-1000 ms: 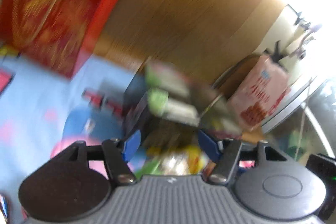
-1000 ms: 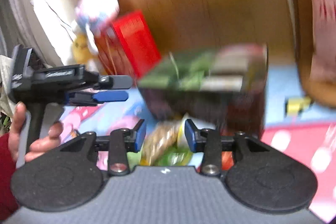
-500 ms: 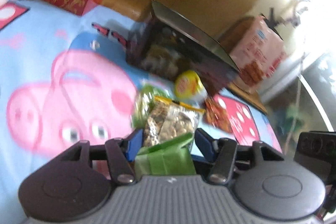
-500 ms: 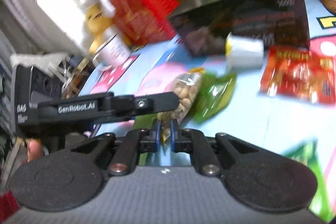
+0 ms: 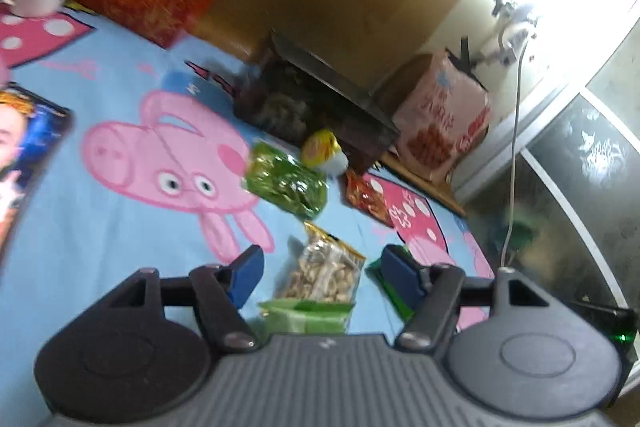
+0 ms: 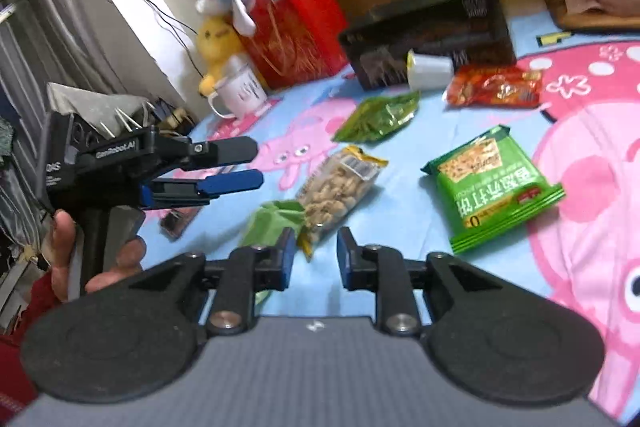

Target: Organize snacks

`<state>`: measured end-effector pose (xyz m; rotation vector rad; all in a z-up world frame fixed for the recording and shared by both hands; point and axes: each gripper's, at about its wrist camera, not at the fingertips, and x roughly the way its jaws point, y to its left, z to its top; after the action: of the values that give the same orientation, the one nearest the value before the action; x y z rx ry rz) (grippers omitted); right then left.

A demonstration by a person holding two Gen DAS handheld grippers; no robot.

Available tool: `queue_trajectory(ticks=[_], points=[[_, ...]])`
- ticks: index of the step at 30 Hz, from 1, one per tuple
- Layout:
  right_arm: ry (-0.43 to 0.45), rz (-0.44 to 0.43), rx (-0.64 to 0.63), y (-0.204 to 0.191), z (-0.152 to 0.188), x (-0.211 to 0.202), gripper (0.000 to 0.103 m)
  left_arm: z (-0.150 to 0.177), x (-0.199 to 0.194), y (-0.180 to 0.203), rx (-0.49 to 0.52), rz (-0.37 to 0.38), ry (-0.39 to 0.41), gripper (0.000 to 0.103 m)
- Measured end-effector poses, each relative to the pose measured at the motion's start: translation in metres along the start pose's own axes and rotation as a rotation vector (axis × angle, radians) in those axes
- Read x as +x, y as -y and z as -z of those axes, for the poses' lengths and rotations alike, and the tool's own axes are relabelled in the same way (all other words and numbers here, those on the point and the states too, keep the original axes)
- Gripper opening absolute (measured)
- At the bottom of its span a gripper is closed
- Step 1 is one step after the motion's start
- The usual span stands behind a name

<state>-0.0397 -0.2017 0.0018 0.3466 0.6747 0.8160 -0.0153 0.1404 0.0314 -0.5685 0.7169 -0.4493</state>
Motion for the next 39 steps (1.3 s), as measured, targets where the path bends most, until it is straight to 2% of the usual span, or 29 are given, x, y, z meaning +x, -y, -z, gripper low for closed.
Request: queue_trajectory(ticks=[5, 9, 12, 15, 18, 20, 21, 22, 24, 29, 32, 33, 34, 36, 39], points=[[-0.038, -0.082, -0.029, -0.014, 0.01, 0.003, 0.029, 0.022, -0.015, -0.004, -0.017, 0.019, -0.04, 0.066], [-0.053, -0.067, -0.12, -0.033, 0.012, 0.016, 0.029, 0.044, -0.023, -0.004, 0.003, 0.004, -0.069, 0.066], [-0.01, -0.057, -0.182, -0.038, -0.005, 0.023, 0.029, 0.054, -0.038, -0.011, -0.029, 0.019, -0.064, 0.066], [-0.002, -0.055, -0.147, -0.028, -0.027, 0.043, 0.029, 0.062, -0.052, -0.015, -0.053, 0.04, -0.059, 0.064], [-0.044, -0.079, -0.121, -0.019, -0.034, 0.064, 0.029, 0.072, -0.049, -0.014, -0.069, 0.112, -0.119, 0.059], [-0.086, -0.081, -0.127, -0.02, -0.03, 0.075, 0.026, 0.081, -0.036, -0.012, -0.07, 0.122, -0.178, 0.054], [-0.112, -0.086, -0.127, -0.018, -0.027, 0.077, 0.024, 0.083, -0.032, -0.012, -0.071, 0.126, -0.181, 0.051], [-0.127, -0.093, -0.128, -0.017, -0.022, 0.077, 0.019, 0.082, -0.03, -0.011, -0.072, 0.128, -0.182, 0.051], [-0.153, -0.105, -0.138, -0.014, -0.013, 0.07, 0.019, 0.078, -0.028, -0.013, -0.082, 0.127, -0.174, 0.051], [-0.134, -0.109, -0.129, -0.008, 0.012, 0.029, 0.02, 0.065, -0.021, -0.021, -0.102, 0.12, -0.15, 0.052], [-0.117, -0.129, -0.107, -0.004, 0.026, 0.006, 0.023, 0.056, -0.022, -0.022, -0.086, 0.11, -0.14, 0.06], [-0.101, -0.109, -0.119, -0.005, 0.028, -0.001, 0.028, 0.052, -0.026, -0.022, -0.072, 0.102, -0.12, 0.062], [-0.086, -0.088, -0.138, -0.007, 0.029, -0.008, 0.041, 0.049, -0.031, -0.022, -0.067, 0.093, -0.099, 0.065], [-0.066, -0.055, -0.184, -0.012, 0.029, -0.014, 0.056, 0.044, -0.038, -0.025, -0.075, 0.082, -0.073, 0.065], [-0.086, -0.028, -0.275, -0.023, 0.029, -0.006, 0.057, 0.041, -0.045, -0.027, -0.08, 0.065, -0.066, 0.065]])
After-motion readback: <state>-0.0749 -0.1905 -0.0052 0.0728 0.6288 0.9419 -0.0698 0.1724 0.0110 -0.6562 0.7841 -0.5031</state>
